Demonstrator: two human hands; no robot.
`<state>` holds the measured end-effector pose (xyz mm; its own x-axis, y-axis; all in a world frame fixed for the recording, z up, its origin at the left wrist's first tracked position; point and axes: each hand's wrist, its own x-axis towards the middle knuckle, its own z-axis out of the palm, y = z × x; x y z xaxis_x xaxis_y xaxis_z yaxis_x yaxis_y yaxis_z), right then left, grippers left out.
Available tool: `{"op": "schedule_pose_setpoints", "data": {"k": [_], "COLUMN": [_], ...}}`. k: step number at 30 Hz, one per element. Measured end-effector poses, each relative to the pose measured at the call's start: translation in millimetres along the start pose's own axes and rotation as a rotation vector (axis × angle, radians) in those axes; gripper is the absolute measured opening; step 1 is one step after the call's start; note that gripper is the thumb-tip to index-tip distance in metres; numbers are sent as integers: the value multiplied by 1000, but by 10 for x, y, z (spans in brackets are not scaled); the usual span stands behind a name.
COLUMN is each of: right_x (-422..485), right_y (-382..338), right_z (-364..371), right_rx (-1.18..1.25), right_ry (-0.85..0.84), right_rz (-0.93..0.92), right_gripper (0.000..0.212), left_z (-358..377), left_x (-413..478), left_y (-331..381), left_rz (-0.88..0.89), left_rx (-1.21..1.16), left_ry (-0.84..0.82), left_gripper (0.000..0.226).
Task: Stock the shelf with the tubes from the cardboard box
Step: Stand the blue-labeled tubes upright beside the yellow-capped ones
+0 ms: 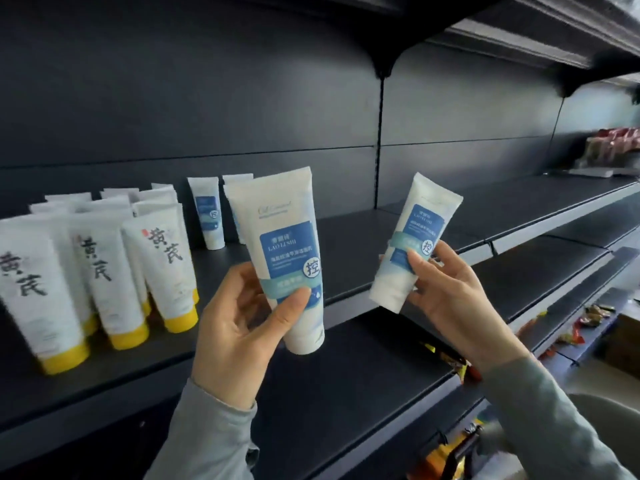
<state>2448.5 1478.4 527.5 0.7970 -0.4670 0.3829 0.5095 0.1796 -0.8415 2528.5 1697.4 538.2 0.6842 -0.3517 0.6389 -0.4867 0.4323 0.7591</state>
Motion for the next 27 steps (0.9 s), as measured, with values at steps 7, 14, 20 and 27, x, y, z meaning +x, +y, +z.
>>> {"op": "schedule_pose_setpoints", "data": {"k": [7,14,20,27], "right_x": [458,1132,1907,2638], "right_y": [171,385,707,1245], "right_z": [497,714,669,626], "right_rx": [6,9,-156,-442], "right_ry": [-90,-150,-135,-97], "right_rz": [20,19,26,85], "right_gripper": [38,25,24,32], "left_z": [-463,-450,-407,-336], "left_x": [30,168,302,367], "left_y": [356,400,371,296], "left_rz": [55,151,214,263], "left_rx": [168,242,332,442], "left_ry": [235,405,474,500], "left_gripper": [24,24,31,30]}}
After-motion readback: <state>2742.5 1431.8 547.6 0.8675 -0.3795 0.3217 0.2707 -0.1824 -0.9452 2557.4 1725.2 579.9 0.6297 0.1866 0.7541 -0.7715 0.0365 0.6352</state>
